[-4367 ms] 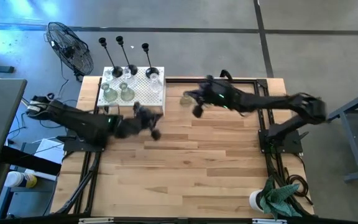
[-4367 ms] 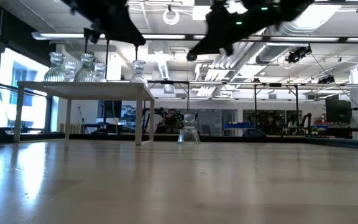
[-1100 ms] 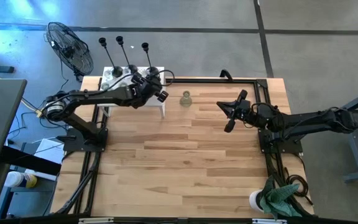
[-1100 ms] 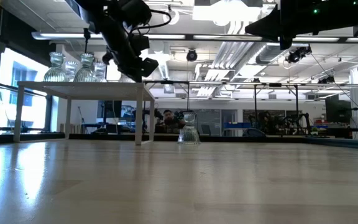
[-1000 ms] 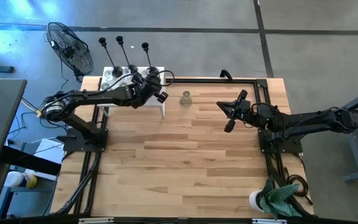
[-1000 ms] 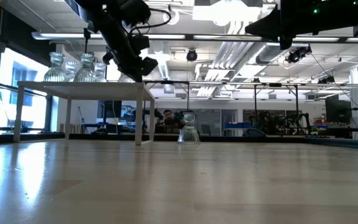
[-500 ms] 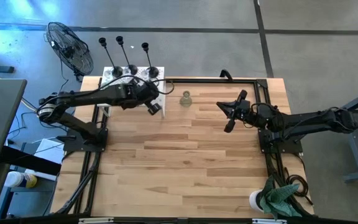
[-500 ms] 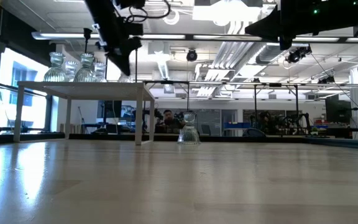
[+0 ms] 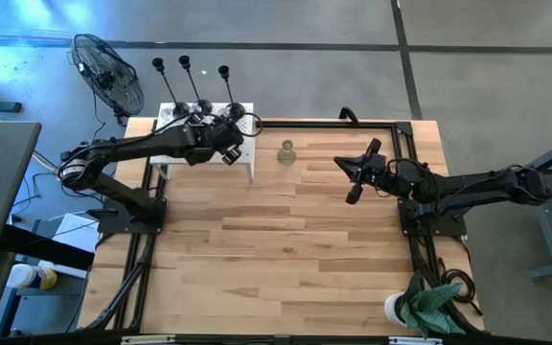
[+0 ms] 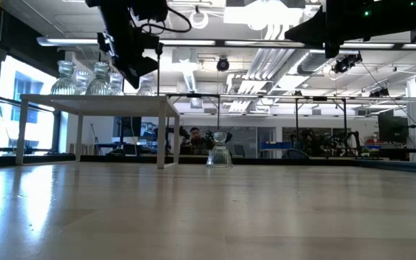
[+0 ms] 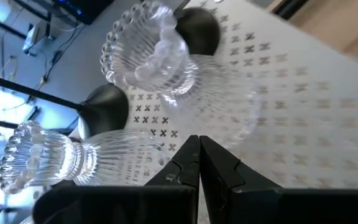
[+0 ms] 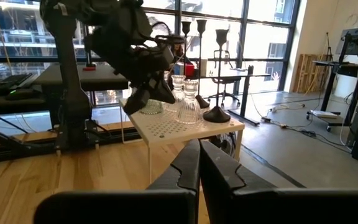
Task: Pick & Place candle stick holders
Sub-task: Put the transparent candle holder on the shelf aligned with the transparent candle holders, then put the green candle holder on the shelf aligned with the green candle holders
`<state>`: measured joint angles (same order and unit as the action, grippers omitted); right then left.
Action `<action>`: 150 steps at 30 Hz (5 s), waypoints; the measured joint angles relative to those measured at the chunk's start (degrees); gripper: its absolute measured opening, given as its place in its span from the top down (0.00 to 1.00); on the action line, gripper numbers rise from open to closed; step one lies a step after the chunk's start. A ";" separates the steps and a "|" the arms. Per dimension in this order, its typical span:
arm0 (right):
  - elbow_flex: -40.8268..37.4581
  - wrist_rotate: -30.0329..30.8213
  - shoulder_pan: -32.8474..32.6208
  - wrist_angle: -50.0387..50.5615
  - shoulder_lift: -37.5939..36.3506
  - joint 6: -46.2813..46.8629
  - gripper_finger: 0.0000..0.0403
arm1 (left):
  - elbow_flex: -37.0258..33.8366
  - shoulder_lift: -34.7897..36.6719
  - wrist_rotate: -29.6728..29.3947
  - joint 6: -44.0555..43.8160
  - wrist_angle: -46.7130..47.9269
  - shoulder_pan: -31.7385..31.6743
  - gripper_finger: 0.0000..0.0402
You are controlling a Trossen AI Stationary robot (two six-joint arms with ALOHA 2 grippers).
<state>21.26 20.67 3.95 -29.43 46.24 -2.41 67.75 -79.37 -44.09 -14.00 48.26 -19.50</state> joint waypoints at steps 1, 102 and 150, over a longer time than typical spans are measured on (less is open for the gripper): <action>0.00 -0.01 0.00 0.02 0.00 0.02 1.00 | 0.00 -0.28 0.01 -0.04 0.10 -0.36 1.00; 0.00 -3.21 0.02 -0.15 2.83 -0.59 1.00 | 19.74 -37.44 31.60 11.56 -28.52 -3.77 0.30; -0.02 -3.26 0.01 -0.50 2.83 -0.68 1.00 | 19.76 -3.50 19.79 6.21 5.35 9.28 0.57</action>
<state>21.23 17.40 3.96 -29.93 49.07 -3.09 87.50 -82.87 -24.30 -7.79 53.62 -10.22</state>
